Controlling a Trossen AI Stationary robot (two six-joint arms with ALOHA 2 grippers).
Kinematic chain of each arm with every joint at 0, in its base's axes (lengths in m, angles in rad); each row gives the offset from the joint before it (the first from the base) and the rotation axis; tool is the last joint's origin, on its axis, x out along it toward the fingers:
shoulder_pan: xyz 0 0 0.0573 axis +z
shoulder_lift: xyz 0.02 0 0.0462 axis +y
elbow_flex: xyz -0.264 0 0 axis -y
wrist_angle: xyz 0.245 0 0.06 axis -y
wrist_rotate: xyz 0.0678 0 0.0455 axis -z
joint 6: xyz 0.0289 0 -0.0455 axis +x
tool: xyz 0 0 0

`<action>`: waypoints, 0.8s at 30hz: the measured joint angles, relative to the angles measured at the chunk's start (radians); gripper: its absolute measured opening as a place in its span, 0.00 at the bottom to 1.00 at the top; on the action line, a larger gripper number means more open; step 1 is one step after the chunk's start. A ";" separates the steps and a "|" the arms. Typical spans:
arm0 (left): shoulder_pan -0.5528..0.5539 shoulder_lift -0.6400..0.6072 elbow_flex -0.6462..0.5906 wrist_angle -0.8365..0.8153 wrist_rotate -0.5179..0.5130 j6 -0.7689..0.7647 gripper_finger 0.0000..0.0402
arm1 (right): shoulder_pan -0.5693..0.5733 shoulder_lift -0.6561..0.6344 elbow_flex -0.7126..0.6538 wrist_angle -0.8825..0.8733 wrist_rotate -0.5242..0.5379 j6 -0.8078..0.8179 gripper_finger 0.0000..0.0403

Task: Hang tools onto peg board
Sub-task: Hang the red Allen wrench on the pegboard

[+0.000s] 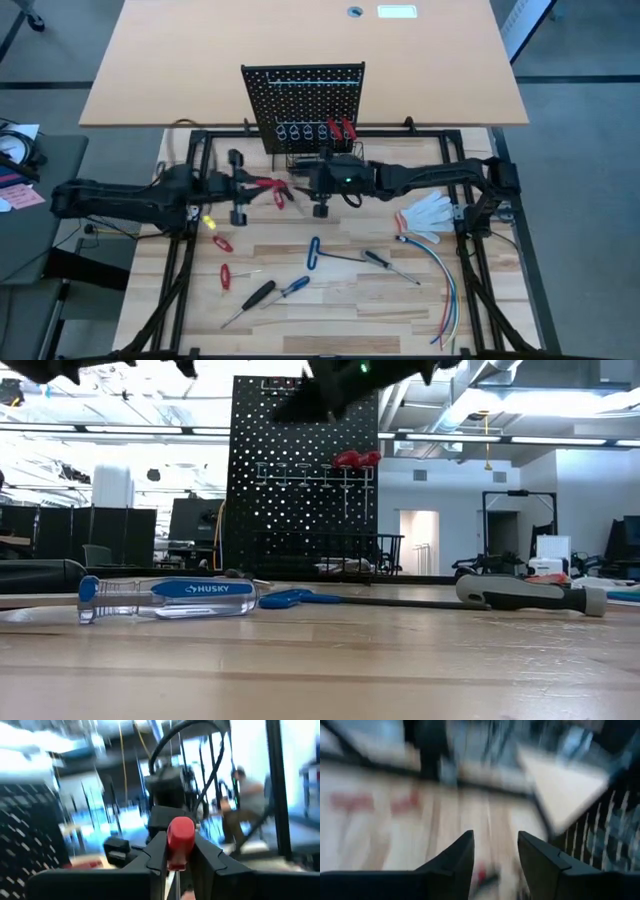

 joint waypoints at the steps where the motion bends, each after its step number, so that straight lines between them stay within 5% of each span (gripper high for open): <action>1: 0.000 -0.027 -0.025 0.044 0.001 0.003 0.10 | 0.000 -0.002 -0.021 0.100 -0.027 -0.007 0.39; 5: 0.000 -0.102 -0.103 0.165 0.047 0.003 0.10 | 0.005 -0.002 -0.112 0.446 -0.159 -0.006 0.39; 10: 0.000 -0.109 -0.111 0.187 0.081 0.002 0.10 | 0.034 -0.002 -0.163 0.746 -0.186 0.038 0.40; 24: 0.000 0.077 -0.111 0.377 0.133 -0.026 0.10 | 0.037 -0.001 -0.158 0.744 -0.254 0.077 0.62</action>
